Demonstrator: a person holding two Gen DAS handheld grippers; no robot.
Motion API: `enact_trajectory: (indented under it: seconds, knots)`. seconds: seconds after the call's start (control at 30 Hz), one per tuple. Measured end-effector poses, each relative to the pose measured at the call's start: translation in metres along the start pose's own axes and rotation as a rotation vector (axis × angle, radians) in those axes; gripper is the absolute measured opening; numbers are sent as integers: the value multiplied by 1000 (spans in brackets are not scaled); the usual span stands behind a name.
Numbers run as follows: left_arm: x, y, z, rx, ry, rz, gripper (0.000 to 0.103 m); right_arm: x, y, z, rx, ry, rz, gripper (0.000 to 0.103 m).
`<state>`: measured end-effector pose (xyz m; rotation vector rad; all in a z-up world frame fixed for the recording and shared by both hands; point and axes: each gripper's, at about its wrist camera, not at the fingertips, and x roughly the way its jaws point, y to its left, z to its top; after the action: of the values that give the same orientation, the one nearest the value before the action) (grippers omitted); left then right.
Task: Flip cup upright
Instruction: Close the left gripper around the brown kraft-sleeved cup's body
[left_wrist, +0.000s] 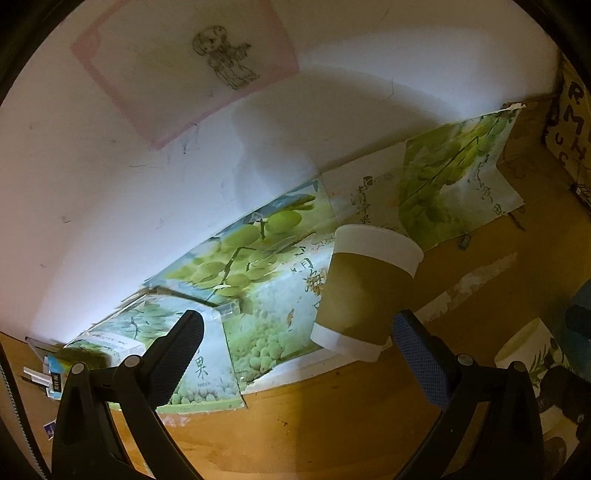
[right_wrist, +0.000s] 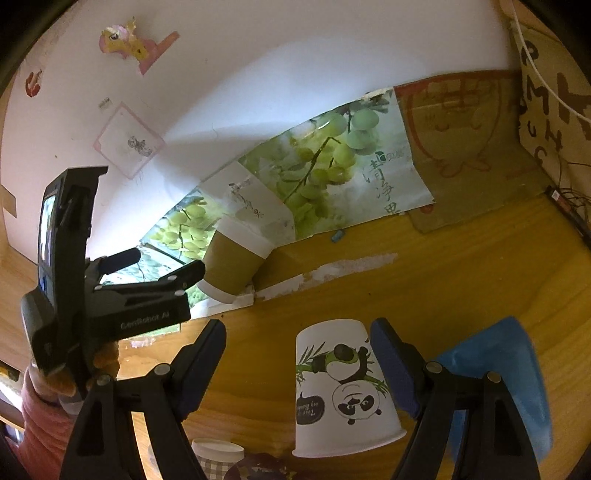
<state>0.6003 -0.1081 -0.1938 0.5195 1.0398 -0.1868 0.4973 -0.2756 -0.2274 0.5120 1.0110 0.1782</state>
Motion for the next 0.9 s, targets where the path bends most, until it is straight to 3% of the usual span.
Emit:
enact_trajectory:
  seconds: [0.37,0.63,0.9]
  knots:
    - [28,4,6,-52,77,-68,101,6,2,-1,-20,10,1,81]
    - [37,5,9,-64,104,-106,89,7,-1,0,-14,17,-1,81]
    - [42,0,11,-64,118,-185,65,9,-1,0,-19,25,-3,81]
